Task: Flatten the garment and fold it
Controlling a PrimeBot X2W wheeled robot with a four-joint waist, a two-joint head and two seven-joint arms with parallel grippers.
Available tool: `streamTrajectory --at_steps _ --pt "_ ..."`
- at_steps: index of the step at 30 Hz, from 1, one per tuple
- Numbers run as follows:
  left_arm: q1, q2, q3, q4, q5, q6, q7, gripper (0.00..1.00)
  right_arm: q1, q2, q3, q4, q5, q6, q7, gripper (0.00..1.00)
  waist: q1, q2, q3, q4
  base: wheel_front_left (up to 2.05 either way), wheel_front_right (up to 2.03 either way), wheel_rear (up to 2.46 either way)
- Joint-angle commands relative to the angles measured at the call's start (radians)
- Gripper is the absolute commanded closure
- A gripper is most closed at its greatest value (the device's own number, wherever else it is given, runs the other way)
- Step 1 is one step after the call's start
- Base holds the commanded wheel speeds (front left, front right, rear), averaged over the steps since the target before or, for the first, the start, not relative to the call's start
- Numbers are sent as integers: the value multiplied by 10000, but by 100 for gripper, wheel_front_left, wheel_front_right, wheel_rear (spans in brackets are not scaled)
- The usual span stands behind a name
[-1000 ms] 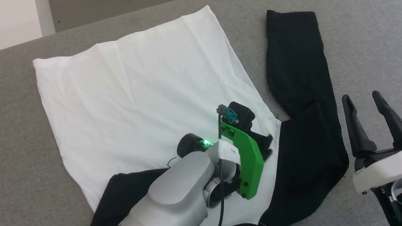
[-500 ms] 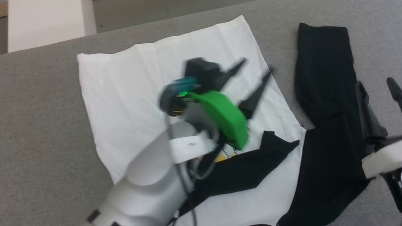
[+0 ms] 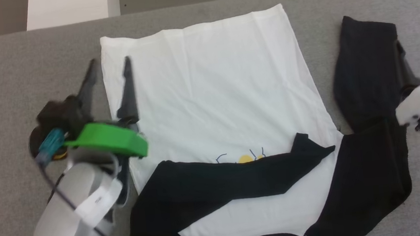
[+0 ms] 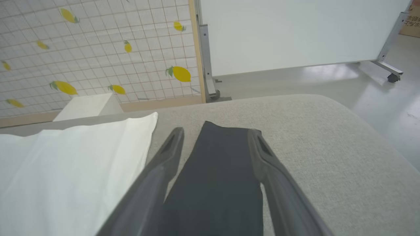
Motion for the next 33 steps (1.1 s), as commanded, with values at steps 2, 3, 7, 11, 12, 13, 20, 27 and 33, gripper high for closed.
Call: streamTrajectory --at_steps 2,3,7,11,12,13,20,27,33 --pt "713 27 597 -439 412 3 -35 0 -712 -243 -302 796 24 -15 255 0 0 81 410 299 0 0 0" --pt "902 -6 821 -606 536 -20 -35 0 -963 -325 -464 1109 -8 -15 358 0 0 81 520 366 0 0 0" --pt "1536 -243 1646 -1244 1085 -259 -36 0 -2127 -668 -1299 2493 -326 -15 1026 0 0 81 1066 630 0 0 0" --pt "1848 -529 2193 -1595 1442 -528 -36 0 -3205 -963 -2154 3399 -729 -15 1667 0 0 81 1671 859 0 0 0" --pt "1881 -566 2302 -1641 1514 -591 -36 0 -3418 -1022 -2297 3544 -861 -15 1825 0 0 81 1804 898 0 0 0" --pt "1907 -614 2429 -1711 1607 -658 -37 0 -3690 -1088 -2499 3687 -997 -15 2010 0 0 81 1997 952 0 0 0" --pt "1979 -998 2956 -2127 2090 -975 -37 0 -4763 -1324 -3703 4243 -2059 -15 3192 0 0 81 2744 1231 0 0 0" --pt "2048 -1208 3463 -2350 2375 -1148 -37 0 -5203 -1188 -3968 4182 -2285 -15 4077 0 0 81 3132 1281 0 0 0" --pt "2050 -1346 3702 -2312 2482 -1354 -37 0 -5337 -1395 -3713 4329 -1928 -15 5045 53 0 81 3274 1297 0 0 0"
